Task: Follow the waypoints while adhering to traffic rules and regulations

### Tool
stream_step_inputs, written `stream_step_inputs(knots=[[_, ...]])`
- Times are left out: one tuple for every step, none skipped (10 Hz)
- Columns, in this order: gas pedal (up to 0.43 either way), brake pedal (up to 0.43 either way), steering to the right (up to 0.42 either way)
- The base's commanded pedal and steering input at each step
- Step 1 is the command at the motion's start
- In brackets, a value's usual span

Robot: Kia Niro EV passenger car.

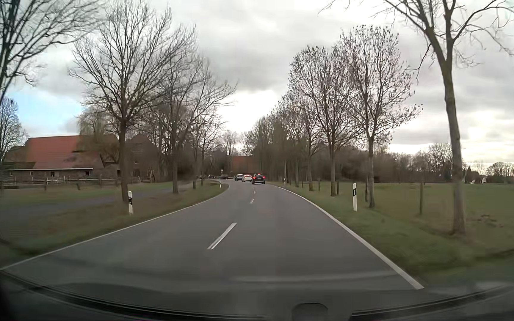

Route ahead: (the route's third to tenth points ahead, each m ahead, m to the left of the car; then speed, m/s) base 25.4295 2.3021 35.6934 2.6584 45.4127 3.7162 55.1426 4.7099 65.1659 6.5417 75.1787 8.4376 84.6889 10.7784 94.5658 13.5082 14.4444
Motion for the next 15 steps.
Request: stream_step_inputs(knots=[[0.157,0.0,-0.004],[0.157,0.0,-0.004],[0.15,0.0,-0.004],[0.15,0.0,-0.004],[0.15,0.0,-0.004],[0.15,0.0,-0.004],[0.15,0.0,-0.004],[0.15,0.0,-0.004],[0.15,0.0,-0.004],[0.15,0.0,-0.004],[0.15,0.0,-0.006],[0.15,0.0,-0.006],[0.15,0.0,-0.006],[0.15,0.0,-0.006],[0.15,0.0,-0.006]])
